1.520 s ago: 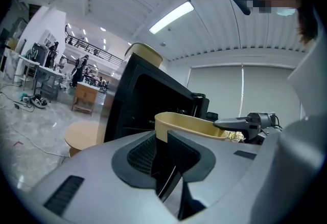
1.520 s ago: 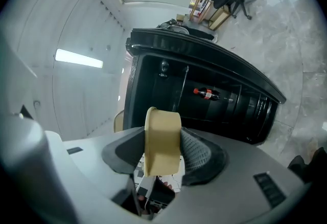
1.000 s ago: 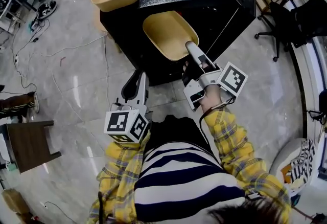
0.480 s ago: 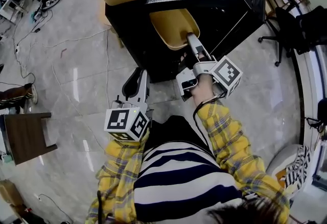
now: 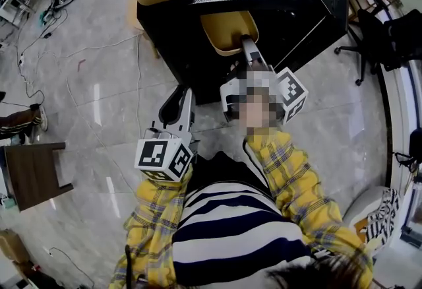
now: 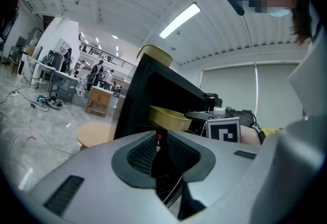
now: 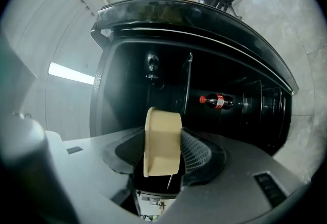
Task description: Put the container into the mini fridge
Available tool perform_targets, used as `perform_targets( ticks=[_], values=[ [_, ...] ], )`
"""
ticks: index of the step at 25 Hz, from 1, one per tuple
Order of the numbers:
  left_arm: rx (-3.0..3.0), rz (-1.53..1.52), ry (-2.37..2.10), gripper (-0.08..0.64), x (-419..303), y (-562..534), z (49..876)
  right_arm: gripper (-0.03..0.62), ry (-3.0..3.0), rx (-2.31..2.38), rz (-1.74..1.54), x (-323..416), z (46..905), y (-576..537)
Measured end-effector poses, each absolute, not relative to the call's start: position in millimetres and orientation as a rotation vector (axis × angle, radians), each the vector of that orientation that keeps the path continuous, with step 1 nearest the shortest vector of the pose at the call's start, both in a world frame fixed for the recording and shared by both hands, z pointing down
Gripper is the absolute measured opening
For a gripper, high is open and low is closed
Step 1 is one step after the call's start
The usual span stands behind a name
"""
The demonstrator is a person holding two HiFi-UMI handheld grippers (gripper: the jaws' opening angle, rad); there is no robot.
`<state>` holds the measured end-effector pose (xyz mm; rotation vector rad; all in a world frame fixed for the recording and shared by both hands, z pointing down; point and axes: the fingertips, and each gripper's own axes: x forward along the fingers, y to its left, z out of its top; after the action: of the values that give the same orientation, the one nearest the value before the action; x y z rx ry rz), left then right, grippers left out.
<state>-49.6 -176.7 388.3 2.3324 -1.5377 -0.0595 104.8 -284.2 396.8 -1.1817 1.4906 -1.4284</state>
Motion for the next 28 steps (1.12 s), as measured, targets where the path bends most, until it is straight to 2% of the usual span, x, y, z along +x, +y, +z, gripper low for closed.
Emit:
perform_targets(
  ticks=[8, 20, 28],
  values=[
    [2.335, -0.068, -1.541, 0.078, -54, -176, 388, 0.221, 1.491, -1.224, -1.433, 94, 394, -291],
    [2.335, -0.067, -1.515, 0.078, -55, -179, 393, 0.298, 1.666, -1.382, -1.418, 82, 402, -296],
    [2.348, -0.069, -1.493, 0.078, -54, -177, 390, 0.311, 1.680, -1.374, -1.425, 85, 408, -285]
  ],
)
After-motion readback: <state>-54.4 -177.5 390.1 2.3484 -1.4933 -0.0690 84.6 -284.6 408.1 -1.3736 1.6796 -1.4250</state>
